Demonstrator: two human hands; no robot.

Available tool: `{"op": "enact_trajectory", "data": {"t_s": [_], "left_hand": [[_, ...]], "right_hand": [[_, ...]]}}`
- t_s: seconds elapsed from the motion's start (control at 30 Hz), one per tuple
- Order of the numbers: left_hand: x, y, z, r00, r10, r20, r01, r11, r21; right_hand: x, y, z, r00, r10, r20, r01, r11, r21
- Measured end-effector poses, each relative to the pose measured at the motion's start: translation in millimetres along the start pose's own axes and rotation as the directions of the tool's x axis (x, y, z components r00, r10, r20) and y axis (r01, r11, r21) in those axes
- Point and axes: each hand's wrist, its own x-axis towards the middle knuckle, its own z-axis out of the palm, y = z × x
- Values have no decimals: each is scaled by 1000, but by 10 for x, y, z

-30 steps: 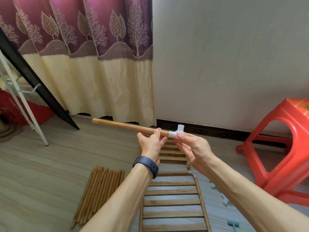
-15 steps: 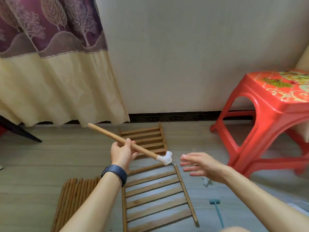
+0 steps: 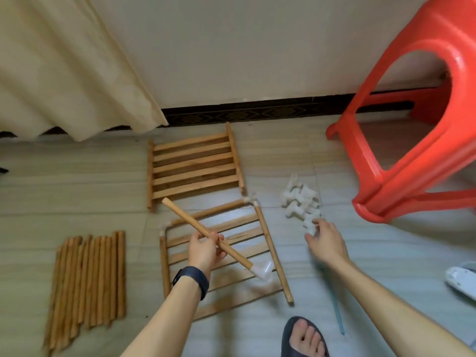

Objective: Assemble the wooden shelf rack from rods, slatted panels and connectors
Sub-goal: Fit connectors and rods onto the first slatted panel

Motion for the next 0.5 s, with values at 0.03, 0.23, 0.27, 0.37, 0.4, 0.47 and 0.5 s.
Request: {"op": "enact_trajectory", "data": {"t_s": [0.03, 0.23, 0.27, 0.37, 0.4, 0.47, 0.5], "left_hand": [[48, -40, 14, 1000, -15, -9, 15, 1000, 8], [207, -137, -1, 998, -52, -39, 54, 997, 60], [215, -127, -15, 998, -52, -44, 55, 996, 64], [222, -66, -67, 998, -41, -45, 44, 996, 78], [216, -34, -91, 999, -29, -40, 32, 996, 83], [180, 63, -138, 1000, -7, -21, 9, 995, 96], [156, 118, -163, 1000, -1, -12, 2, 995, 98]], "right_hand": [[96, -90, 5, 999, -40, -19, 39, 998, -44], [522, -443, 205, 976, -219, -12, 190, 869, -456], [557, -448, 247, 977, -212, 11, 189, 843, -504], [583, -418, 335, 970, -242, -16, 181, 766, -617], [565, -412, 338, 958, -283, -34, 190, 723, -664], [509, -415, 304, 943, -333, -15, 218, 650, -728], [480, -425, 275, 938, -347, 10, 246, 645, -723]]}}
